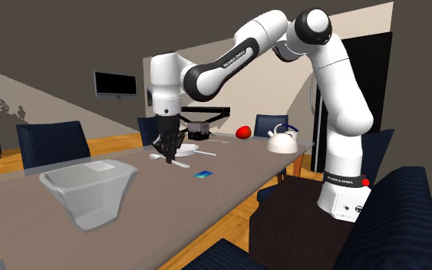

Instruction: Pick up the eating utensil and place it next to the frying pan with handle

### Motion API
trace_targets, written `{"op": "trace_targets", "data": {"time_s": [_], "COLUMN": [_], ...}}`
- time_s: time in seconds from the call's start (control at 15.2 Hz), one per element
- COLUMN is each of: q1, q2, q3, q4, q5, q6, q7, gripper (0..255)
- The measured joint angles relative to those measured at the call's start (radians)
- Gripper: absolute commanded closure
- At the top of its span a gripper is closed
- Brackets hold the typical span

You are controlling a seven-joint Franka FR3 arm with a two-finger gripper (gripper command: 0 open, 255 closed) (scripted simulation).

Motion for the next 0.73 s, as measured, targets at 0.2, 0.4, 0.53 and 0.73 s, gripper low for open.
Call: {"op": "trace_targets", "data": {"time_s": [0.2, 0.4, 0.53, 0.73], "q1": [-0.063, -0.120, -0.157, -0.210], "q2": [-0.054, -0.105, -0.134, -0.175], "q3": [-0.011, -0.025, -0.038, -0.059], "q4": [-0.078, -0.140, -0.175, -0.223], "q5": [0.023, 0.048, 0.064, 0.089], "q6": [0.049, 0.087, 0.111, 0.143], "q7": [-0.065, -0.135, -0.187, -0.266], "gripper": [255, 255, 255, 255]}}
